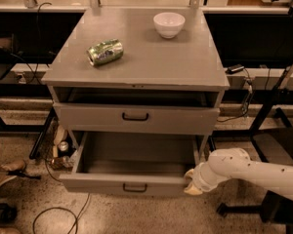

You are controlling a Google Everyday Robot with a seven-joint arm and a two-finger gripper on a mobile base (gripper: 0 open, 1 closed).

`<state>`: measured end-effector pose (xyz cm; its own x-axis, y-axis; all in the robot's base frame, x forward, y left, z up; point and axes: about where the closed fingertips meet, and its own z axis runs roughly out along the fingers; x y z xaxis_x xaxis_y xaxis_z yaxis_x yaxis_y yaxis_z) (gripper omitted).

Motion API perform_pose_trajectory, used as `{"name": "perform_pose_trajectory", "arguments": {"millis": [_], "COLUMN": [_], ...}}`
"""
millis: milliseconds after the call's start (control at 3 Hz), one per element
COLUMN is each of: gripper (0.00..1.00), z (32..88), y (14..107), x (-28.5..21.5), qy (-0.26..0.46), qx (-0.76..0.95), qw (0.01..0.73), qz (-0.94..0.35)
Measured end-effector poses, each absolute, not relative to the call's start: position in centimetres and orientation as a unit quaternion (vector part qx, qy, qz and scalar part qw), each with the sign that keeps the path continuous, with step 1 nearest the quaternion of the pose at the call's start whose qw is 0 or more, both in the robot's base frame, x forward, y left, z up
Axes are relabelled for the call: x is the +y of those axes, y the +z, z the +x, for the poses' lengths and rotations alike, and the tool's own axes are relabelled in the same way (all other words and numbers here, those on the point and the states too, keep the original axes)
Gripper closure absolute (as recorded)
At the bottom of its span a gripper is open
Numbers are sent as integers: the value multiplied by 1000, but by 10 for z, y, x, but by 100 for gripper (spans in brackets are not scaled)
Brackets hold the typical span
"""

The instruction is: Open middle drawer

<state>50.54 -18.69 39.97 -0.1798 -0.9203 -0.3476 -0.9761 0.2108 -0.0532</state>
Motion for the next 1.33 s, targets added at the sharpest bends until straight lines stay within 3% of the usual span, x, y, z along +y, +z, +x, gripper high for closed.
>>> {"name": "perform_pose_trajectory", "arguments": {"millis": [1333], "gripper": [100], "z": [460], "y": [397], "x": [-187], "qy": [96], "qx": [788], "qw": [161], "qz": [-586]}}
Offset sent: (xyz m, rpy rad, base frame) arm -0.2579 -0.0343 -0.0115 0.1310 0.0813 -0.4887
